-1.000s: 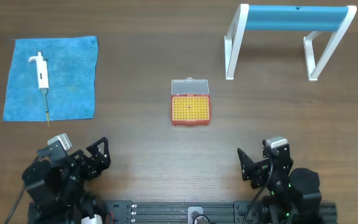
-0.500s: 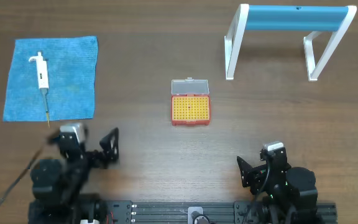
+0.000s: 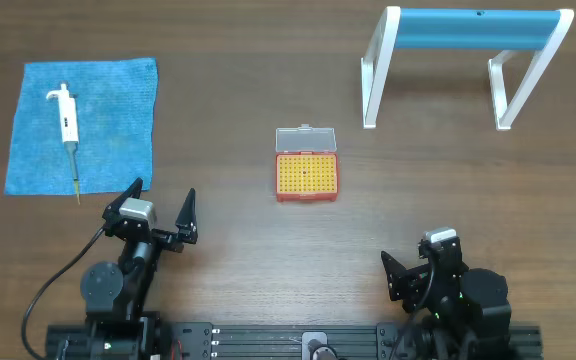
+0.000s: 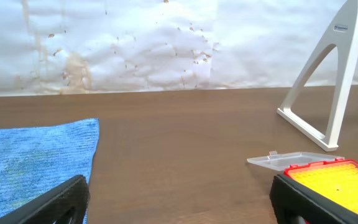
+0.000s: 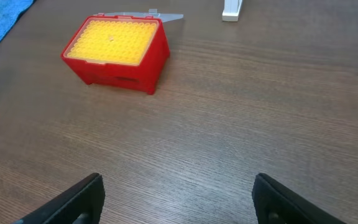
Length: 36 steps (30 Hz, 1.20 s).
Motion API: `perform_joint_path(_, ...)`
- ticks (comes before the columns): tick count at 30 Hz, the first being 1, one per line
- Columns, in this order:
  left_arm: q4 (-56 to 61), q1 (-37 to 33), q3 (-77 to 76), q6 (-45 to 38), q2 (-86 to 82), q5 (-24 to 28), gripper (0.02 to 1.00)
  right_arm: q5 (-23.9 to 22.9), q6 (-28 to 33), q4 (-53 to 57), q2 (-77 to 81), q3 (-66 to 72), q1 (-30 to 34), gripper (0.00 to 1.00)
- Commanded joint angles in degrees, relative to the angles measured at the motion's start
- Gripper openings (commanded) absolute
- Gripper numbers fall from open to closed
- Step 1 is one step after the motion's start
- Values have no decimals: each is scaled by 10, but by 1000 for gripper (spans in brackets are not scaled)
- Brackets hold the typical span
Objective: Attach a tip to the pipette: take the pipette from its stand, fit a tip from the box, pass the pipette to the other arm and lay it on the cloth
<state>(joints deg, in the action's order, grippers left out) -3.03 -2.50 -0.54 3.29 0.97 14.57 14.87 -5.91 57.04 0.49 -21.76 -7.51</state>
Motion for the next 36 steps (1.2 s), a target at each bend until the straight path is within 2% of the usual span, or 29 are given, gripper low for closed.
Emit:
perform_joint_path(1, -2, 3, 2, 9, -8, -9, 941, -5, -5, -1, -4, 1, 3, 768)
perform_joint_path(18, -2, 3, 2, 9, -8, -9, 941, -5, -5, -1, -4, 1, 3, 770)
perform_joint_path(19, -2, 3, 2, 9, -8, -9, 941, -24, 13, -1, -4, 1, 3, 768)
perform_joint_path(20, -2, 3, 2, 9, -8, -9, 941, -52, 13, -18, -4, 2, 3, 770)
perform_joint_path(22, -2, 3, 2, 9, -8, -9, 941, -133, 14, -121, -4, 12, 10, 772)
perform_joint_path(23, -2, 3, 2, 9, -8, -9, 941, -176, 36, -219, -4, 37, 15, 770)
perform_joint_path(24, -2, 3, 2, 9, -8, -9, 941, -193, 72, -314, -4, 73, 16, 770)
perform_joint_path(26, -2, 3, 2, 9, -8, -9, 941, -193, 97, -446, -4, 131, 19, 770)
perform_joint_path(28, -2, 3, 2, 9, -8, -9, 941, -153, 97, -529, -4, 180, 19, 770)
perform_joint_path(30, -2, 3, 2, 9, -8, -9, 941, -153, 97, -560, -4, 211, 20, 770)
perform_joint_path(32, -2, 3, 2, 9, -8, -9, 941, -153, 96, -537, -4, 215, 47, 770)
perform_joint_path(34, -2, 3, 2, 9, -8, -9, 941, -132, 92, -530, -4, 215, 85, 770)
perform_joint_path(36, -2, 3, 2, 9, -8, -9, 941, -127, 90, -530, -4, 215, 97, 770)
